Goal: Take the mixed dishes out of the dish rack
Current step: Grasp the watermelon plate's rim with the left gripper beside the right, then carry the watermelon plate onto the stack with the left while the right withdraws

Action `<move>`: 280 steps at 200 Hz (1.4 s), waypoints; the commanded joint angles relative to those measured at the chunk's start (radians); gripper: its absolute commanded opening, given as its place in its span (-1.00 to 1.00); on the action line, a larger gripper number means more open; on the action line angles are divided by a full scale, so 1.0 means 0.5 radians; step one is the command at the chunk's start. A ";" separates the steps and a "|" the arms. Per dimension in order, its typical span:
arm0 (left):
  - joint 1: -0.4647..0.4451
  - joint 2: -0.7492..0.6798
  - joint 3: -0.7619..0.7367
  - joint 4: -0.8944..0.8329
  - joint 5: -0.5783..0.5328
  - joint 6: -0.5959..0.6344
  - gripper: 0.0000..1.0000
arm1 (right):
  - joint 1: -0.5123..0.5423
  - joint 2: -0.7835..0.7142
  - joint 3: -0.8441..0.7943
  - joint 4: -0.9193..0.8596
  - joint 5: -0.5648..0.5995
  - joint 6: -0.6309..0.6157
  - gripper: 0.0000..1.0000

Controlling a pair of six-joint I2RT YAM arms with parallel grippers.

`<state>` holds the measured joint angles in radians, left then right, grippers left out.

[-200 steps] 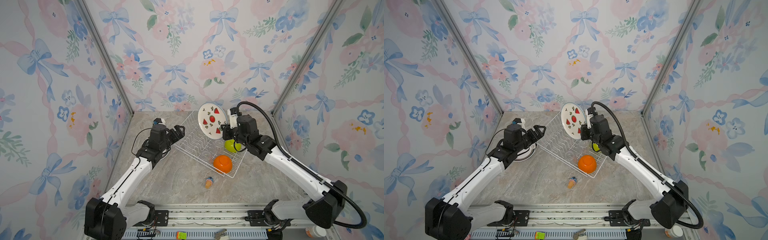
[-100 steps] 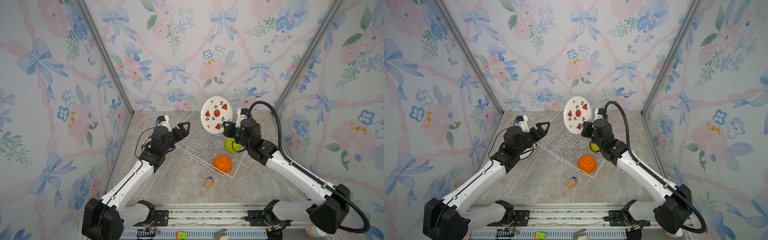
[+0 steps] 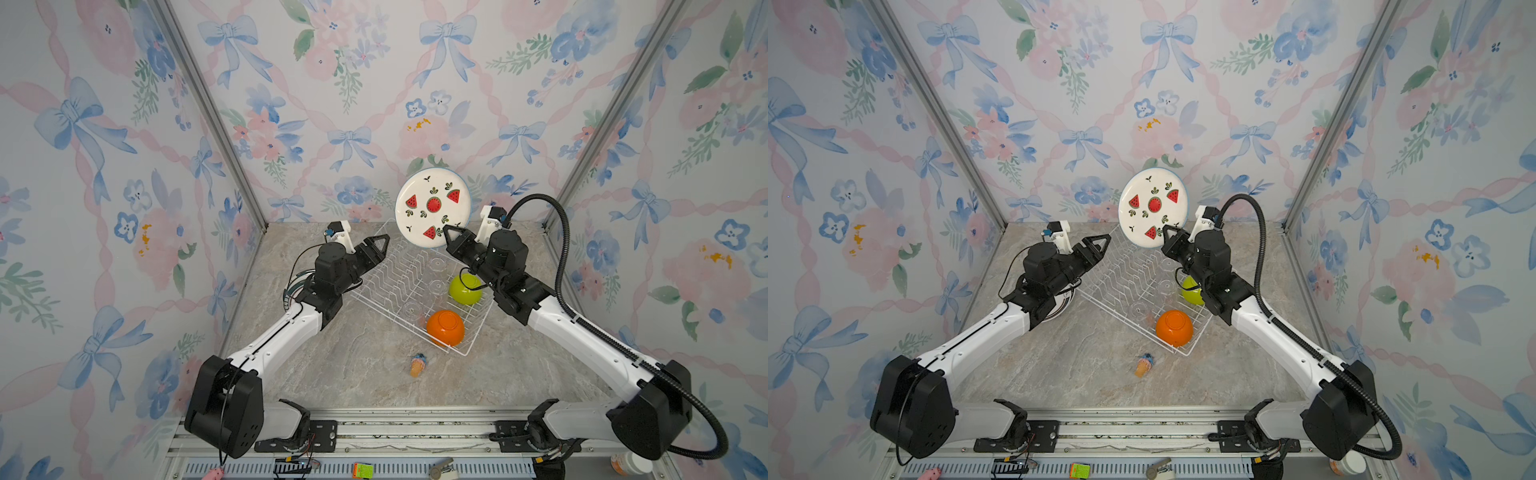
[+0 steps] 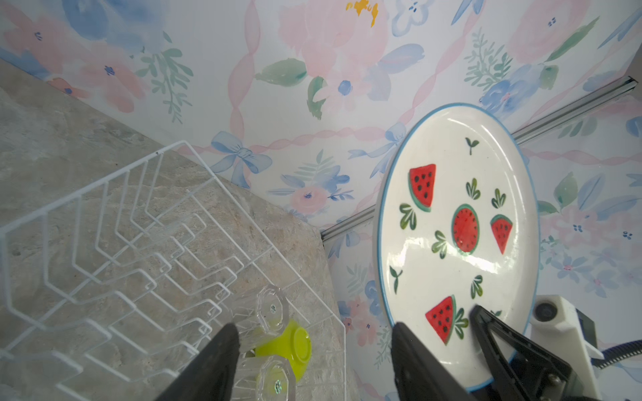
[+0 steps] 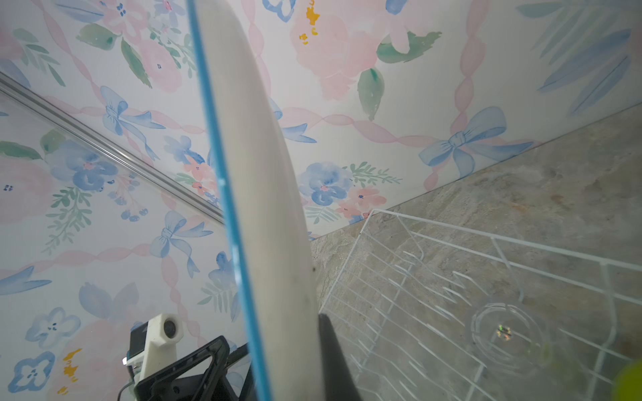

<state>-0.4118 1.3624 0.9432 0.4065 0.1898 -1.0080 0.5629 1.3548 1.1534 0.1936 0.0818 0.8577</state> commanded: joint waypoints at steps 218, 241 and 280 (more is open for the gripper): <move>0.037 0.470 0.238 0.492 0.312 -0.154 -0.87 | 0.065 0.407 0.168 0.544 -0.497 0.183 -1.00; 0.045 0.434 0.177 0.491 0.273 -0.165 -1.00 | 0.058 0.429 0.176 0.534 -0.546 0.191 -0.69; 0.071 0.368 0.112 0.491 0.249 -0.174 -1.00 | 0.055 0.426 0.152 0.530 -0.598 0.183 0.21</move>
<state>-0.3752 1.5688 1.0302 0.6823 0.3294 -1.2114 0.5667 1.5757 1.1931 0.3939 -0.1665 1.0126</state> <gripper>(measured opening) 0.087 0.519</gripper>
